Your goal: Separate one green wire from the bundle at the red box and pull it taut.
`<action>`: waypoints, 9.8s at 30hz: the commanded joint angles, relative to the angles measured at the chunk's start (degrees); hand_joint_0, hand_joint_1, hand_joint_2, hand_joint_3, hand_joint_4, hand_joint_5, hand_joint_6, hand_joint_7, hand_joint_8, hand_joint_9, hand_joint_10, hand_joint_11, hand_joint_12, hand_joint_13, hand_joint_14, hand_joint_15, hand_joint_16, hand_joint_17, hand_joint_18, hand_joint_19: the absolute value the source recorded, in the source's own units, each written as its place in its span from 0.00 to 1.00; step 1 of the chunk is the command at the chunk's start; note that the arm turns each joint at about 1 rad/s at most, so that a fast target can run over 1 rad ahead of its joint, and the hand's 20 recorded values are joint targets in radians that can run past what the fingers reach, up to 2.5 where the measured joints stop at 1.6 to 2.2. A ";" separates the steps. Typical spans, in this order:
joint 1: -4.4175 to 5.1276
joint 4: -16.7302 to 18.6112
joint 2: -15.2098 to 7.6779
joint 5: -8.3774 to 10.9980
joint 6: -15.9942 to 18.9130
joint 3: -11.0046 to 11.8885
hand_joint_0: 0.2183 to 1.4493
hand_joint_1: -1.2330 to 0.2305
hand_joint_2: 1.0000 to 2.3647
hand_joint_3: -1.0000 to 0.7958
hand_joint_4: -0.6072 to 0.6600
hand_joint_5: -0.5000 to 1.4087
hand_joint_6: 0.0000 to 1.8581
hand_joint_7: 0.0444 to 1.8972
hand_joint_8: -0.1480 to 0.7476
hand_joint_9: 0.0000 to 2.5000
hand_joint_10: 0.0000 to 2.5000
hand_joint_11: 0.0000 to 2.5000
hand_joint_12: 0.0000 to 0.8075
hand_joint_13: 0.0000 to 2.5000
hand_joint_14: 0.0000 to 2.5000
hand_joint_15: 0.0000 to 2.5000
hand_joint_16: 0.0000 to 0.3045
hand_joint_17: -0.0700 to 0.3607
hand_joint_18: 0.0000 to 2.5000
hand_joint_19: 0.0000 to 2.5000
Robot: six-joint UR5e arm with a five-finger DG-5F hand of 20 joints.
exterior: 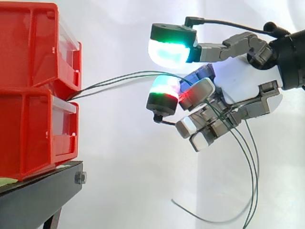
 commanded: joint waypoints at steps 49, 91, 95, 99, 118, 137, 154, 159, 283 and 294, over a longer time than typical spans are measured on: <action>0.30 0.00 -0.07 0.07 0.21 -0.05 0.29 0.40 0.00 0.28 0.62 0.18 0.45 0.65 0.50 0.52 0.01 0.57 0.51 0.37 0.01 0.32 0.19 0.46 0.30 0.27; 0.38 0.00 -0.07 0.07 0.30 -0.14 0.33 0.32 0.02 0.44 0.56 0.17 0.48 0.70 0.50 0.51 0.01 0.57 0.50 0.37 0.01 0.32 0.19 0.46 0.31 0.27; 0.38 0.00 -0.07 0.07 0.30 -0.14 0.32 0.33 0.02 0.46 0.55 0.18 0.49 0.70 0.50 0.52 0.01 0.58 0.50 0.37 0.01 0.32 0.19 0.46 0.31 0.27; 0.38 0.00 0.01 0.07 0.30 -0.14 0.32 0.34 0.01 0.44 0.57 0.18 0.49 0.68 0.49 0.52 0.01 0.57 0.51 0.37 0.01 0.32 0.19 0.46 0.31 0.28; 0.47 0.00 -0.07 0.07 0.30 -0.23 0.28 0.45 0.01 0.35 0.62 0.18 0.48 0.67 0.49 0.56 0.01 0.64 0.51 0.40 0.01 0.35 0.19 0.47 0.31 0.28; 0.56 0.17 0.01 0.07 1.27 -1.64 0.24 0.39 0.00 0.28 0.63 0.17 0.47 0.65 0.50 0.57 0.00 0.65 0.51 0.47 0.01 0.43 0.21 0.49 0.35 0.28; 0.30 0.00 0.01 0.34 2.50 -1.55 0.26 0.39 0.00 0.28 0.62 0.17 0.47 0.64 0.50 0.56 0.01 0.65 0.51 0.46 0.01 0.42 0.20 0.49 0.35 0.28; 0.21 0.00 -0.07 0.42 3.03 -0.67 0.25 0.40 0.00 0.28 0.62 0.17 0.47 0.64 0.50 0.56 0.01 0.65 0.51 0.46 0.01 0.41 0.21 0.49 0.35 0.28; 1.35 6.94 -0.07 1.22 8.74 -8.93 0.31 0.26 0.01 0.55 0.49 0.21 0.46 0.74 0.47 0.36 0.00 0.11 0.49 0.23 0.00 0.09 0.21 0.50 0.18 0.11; 2.41 15.03 -0.07 1.13 12.52 -13.59 0.31 0.25 0.00 0.57 0.51 0.22 0.46 0.75 0.50 0.39 0.00 0.14 0.51 0.25 0.00 0.11 0.22 0.51 0.21 0.12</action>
